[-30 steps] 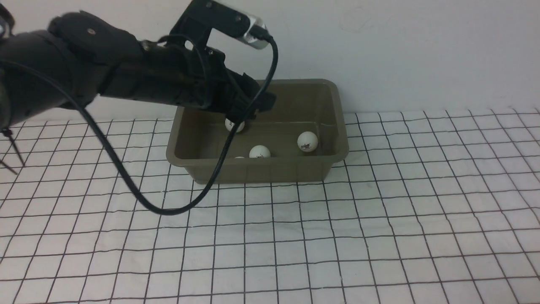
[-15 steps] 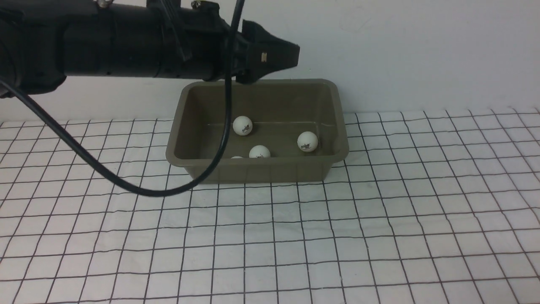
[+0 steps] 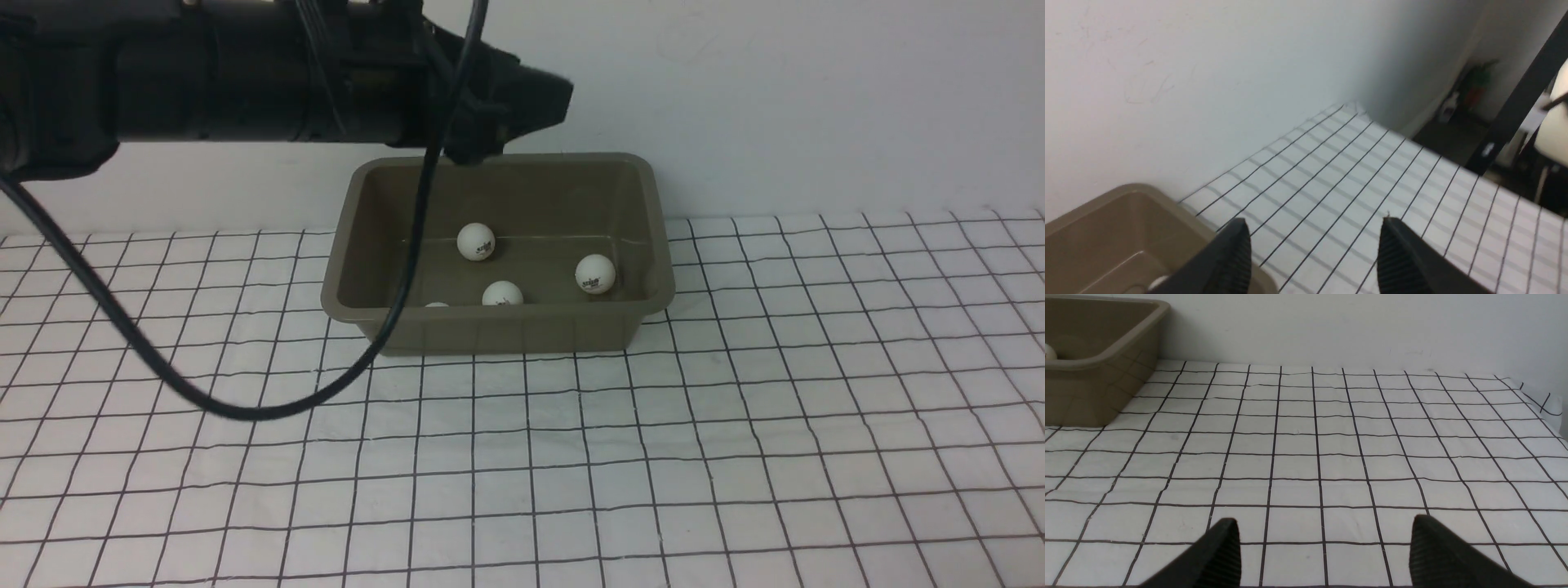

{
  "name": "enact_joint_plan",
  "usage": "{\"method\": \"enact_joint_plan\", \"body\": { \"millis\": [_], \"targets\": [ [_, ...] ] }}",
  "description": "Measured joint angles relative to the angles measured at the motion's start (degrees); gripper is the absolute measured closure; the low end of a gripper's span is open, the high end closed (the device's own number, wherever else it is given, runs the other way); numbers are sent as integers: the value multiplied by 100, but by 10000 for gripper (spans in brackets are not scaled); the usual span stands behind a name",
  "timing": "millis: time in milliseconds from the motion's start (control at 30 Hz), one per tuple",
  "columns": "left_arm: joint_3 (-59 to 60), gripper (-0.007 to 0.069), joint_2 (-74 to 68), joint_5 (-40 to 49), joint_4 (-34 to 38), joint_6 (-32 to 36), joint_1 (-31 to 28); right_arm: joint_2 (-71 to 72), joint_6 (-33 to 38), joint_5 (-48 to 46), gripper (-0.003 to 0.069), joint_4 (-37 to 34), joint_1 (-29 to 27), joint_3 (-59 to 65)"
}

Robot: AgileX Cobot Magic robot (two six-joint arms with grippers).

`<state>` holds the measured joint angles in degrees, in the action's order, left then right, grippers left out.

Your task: Put the table tennis balls into the box on the white checkered tablecloth.

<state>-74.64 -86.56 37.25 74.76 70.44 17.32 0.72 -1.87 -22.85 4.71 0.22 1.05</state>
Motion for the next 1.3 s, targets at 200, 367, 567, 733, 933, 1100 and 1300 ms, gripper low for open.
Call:
{"method": "enact_joint_plan", "body": {
  "millis": [200, 367, 567, 733, 933, 1100, 1300],
  "targets": [
    [6, 241, 690, 545, -4200, -2257, -55, 0, 0, 0, 156, 0, 0, 0],
    [318, 241, 1652, 1009, -6044, -4752, -63, 0, 0, 0, 156, 0, 0, 0],
    [1834, 241, 4351, 936, -6905, -6574, -68, 0, 0, 0, 156, 0, 0, 0],
    [3225, 241, 6137, 379, -6874, -6624, -372, 0, 0, 0, 156, 0, 0, 0],
    [5349, 241, 7842, -483, -6723, -6624, -1132, 0, 0, 0, 156, 0, 0, 0],
    [6277, 241, 8569, -631, -6647, -6539, -1507, 0, 0, 0, 156, 0, 0, 0],
    [6949, 241, 8722, -873, -6861, -6109, -1678, 0, 0, 0, 156, 0, 0, 0]
  ]
}}
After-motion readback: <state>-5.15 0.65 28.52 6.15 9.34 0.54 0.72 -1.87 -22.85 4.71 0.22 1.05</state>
